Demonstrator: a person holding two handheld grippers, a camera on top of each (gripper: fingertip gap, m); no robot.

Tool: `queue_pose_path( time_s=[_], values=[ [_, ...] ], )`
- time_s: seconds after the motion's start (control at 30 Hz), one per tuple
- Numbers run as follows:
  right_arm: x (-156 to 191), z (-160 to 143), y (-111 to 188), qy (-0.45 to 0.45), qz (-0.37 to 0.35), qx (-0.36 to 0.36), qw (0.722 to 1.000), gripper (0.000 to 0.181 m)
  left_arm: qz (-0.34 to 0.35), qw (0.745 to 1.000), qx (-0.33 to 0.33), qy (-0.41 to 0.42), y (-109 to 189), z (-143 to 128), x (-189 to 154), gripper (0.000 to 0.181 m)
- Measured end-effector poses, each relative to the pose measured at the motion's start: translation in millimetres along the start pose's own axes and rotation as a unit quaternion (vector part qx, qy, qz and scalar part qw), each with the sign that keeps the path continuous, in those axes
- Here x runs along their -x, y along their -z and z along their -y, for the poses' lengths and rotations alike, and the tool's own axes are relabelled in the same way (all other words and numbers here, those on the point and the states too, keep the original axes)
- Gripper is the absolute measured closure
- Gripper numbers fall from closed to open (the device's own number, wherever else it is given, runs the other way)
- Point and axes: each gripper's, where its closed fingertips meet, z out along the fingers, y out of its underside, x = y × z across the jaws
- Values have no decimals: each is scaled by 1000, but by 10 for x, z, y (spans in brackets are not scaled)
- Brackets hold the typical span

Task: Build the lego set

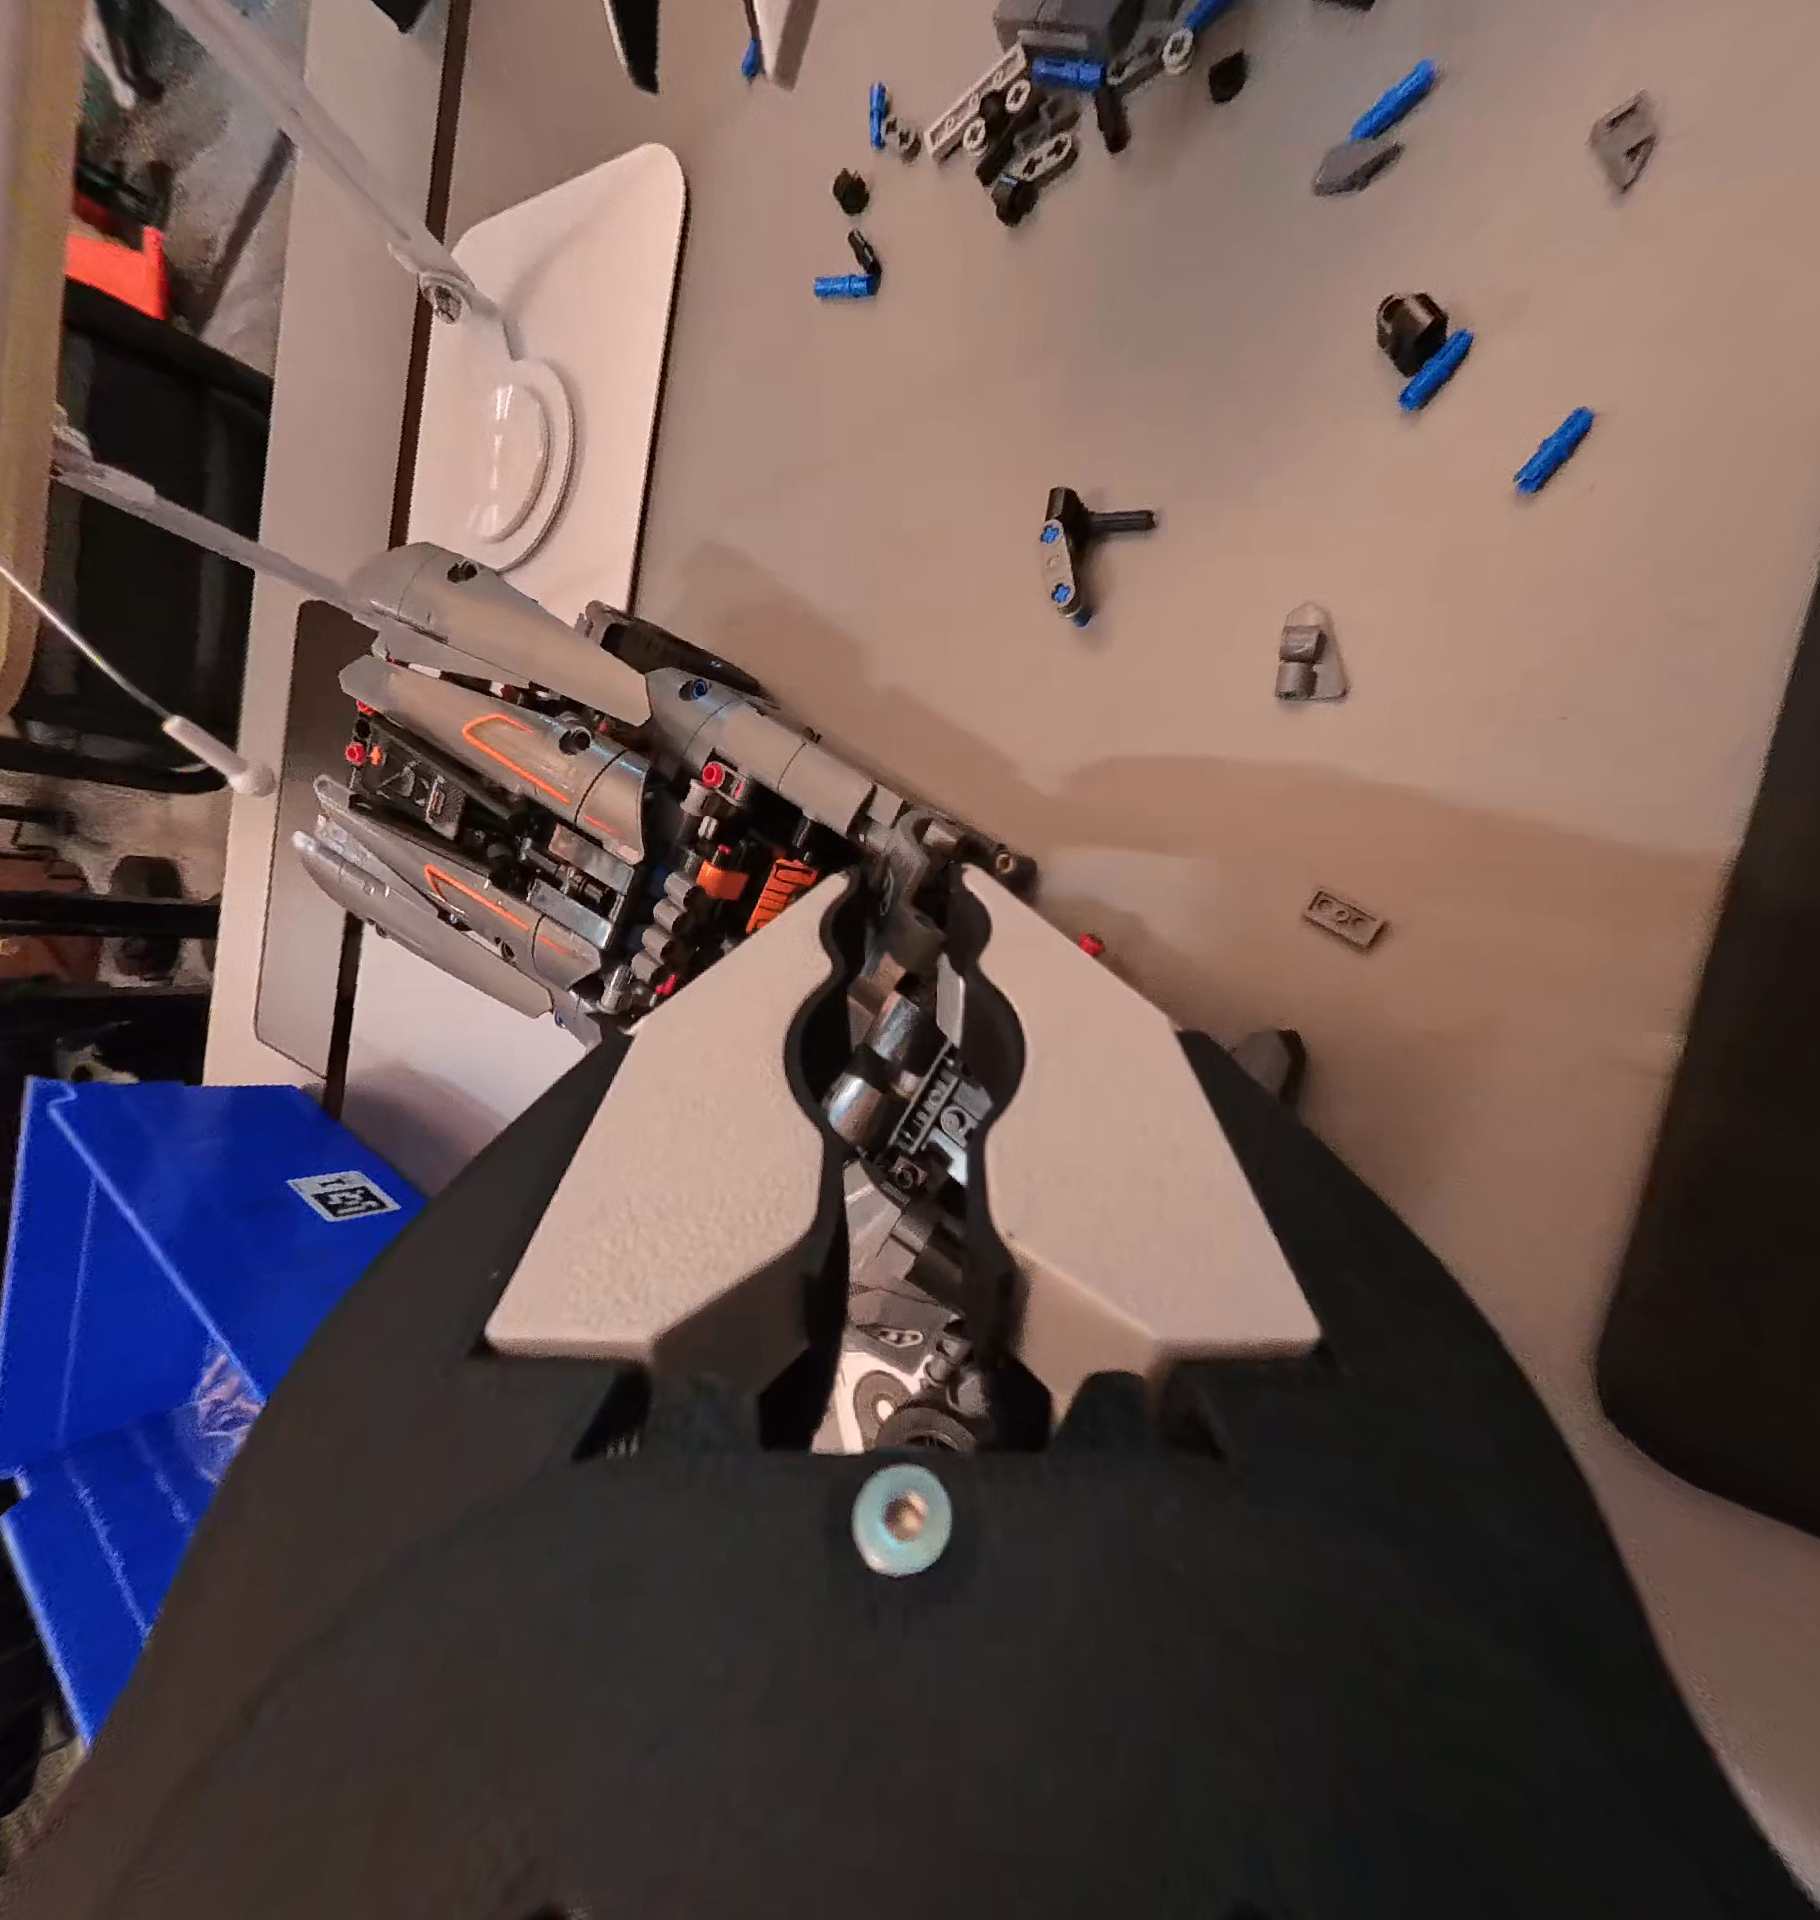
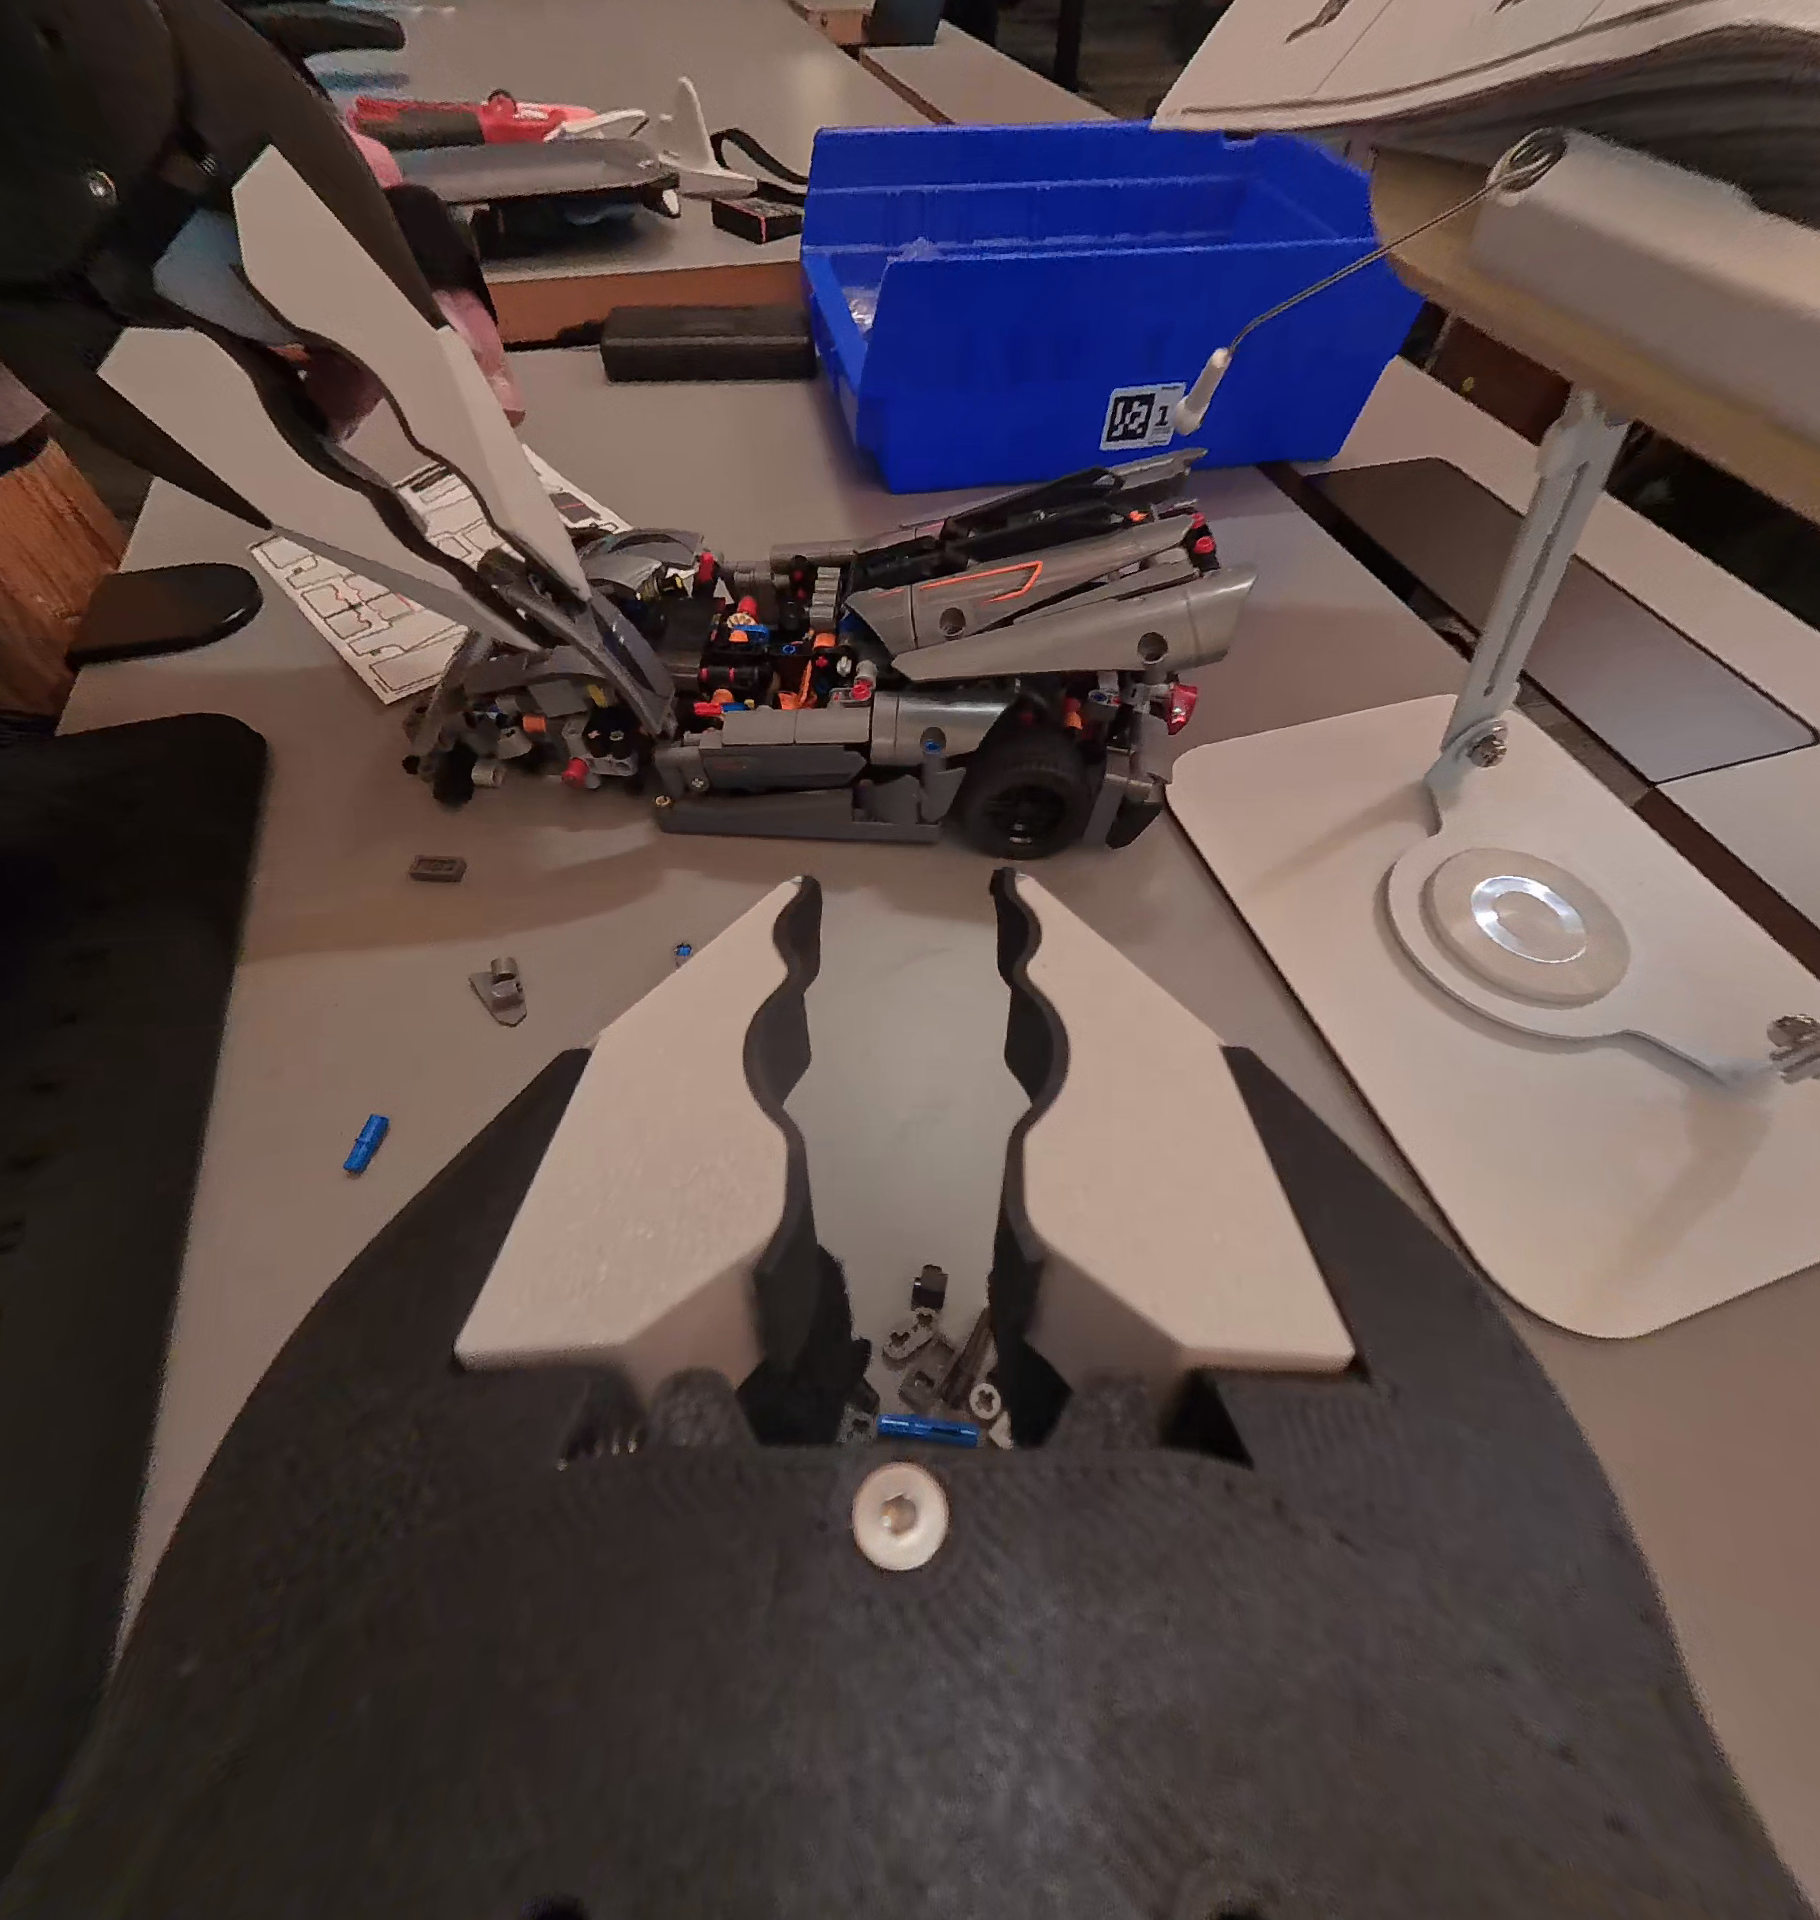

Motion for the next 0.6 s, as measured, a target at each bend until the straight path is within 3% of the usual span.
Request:
queue_pose_path(
  time_s=[0.2, 0.43, 0.6],
  values=[
    [178, -158, -220, -4, 45, 30, 999, 150, 35, 999, 0, -9, -58, 59, 121, 174],
    [521, -444, -522, 72, 83, 120, 987, 150, 42, 999, -7, -13, -103, 95, 180, 174],
    [583, -645, -629, 105, 84, 175, 975, 161, 37, 999, -32, 15, -96, 142, 154, 154]
  ],
)
